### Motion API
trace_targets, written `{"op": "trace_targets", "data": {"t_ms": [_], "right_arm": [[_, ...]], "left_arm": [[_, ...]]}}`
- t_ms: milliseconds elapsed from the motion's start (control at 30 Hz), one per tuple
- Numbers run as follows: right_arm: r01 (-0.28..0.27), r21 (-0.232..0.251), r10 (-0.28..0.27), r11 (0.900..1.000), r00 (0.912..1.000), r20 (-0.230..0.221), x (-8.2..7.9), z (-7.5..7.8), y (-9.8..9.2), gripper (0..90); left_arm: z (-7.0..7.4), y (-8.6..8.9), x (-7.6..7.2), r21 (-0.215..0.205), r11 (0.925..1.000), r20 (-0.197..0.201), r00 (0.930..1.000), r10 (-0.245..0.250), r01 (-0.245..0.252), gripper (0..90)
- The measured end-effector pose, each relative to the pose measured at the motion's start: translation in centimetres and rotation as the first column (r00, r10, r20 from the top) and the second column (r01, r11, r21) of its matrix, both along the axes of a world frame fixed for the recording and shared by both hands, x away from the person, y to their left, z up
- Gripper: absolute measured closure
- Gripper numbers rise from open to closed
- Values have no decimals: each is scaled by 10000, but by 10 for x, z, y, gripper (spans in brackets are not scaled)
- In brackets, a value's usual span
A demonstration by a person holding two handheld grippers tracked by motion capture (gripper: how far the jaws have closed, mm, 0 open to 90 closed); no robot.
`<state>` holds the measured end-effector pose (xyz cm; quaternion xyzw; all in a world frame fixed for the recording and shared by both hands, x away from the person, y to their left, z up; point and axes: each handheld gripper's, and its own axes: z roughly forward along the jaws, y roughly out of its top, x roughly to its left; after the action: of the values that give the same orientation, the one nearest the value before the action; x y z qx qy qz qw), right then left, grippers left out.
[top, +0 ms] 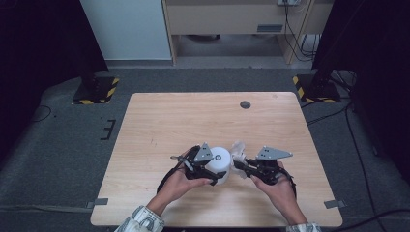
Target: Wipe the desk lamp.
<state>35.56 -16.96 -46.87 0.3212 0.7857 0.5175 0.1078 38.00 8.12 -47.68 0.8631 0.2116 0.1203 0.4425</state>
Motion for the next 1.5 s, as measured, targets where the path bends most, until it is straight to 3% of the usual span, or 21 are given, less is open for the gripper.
{"op": "trace_targets", "data": {"t_ms": [100, 300, 500, 600, 733, 800, 967, 1033, 1167, 1333, 1500], "right_arm": [[-77, -750, 65, 9972, 9999, -159, 0, -8, 5, 767], [-431, -1370, 422, 9896, 9991, -100, -11, -10, 11, 767], [-289, -760, 313, 9967, 9991, 299, -13, -1, 7, 766], [-335, -1253, 326, 9916, 9994, -93, -12, -11, 10, 766], [-405, -2164, 305, 9755, 9983, -494, -11, -25, 19, 765], [-410, -2201, 327, 9746, 9986, -412, -11, -22, 19, 766], [-203, -910, 230, 9956, 9993, 289, -15, -2, 10, 766], [-172, -1019, 201, 9946, 9994, 279, -16, -4, 11, 765], [-197, -1751, 165, 9844, 9997, -196, -13, -16, 16, 765], [-97, -1324, 105, 9911, 9999, 50, -12, -10, 12, 764], [-105, -1376, 102, 9904, 9999, -28, -12, -10, 11, 762]], "left_arm": [[0, 0, 0, -2, 10000, -8, 10000, -15, 15, 76], [0, 1, 1, 16, 10000, -36, 10000, -50, 50, 76], [0, 0, 1, 59, 10000, -31, 10000, -61, 61, 76], [0, 0, 1, 50, 10000, -36, 10000, -55, 56, 76], [0, 1, 1, 40, 10000, -64, 10000, -59, 60, 76], [1, 1, 1, 45, 10000, -63, 10000, -57, 58, 76], [1, 1, 2, 46, 10000, -75, 9999, -74, 74, 76], [1, 1, 2, 0, 10000, -114, 9999, -66, 66, 76], [1, 1, 1, 33, 10000, -115, 9999, -35, 35, 77], [1, 1, 0, 47, 10000, -135, 9999, -19, 20, 76], [1, 1, -1, -144, 9999, -176, 9998, 51, -53, 74]]}}
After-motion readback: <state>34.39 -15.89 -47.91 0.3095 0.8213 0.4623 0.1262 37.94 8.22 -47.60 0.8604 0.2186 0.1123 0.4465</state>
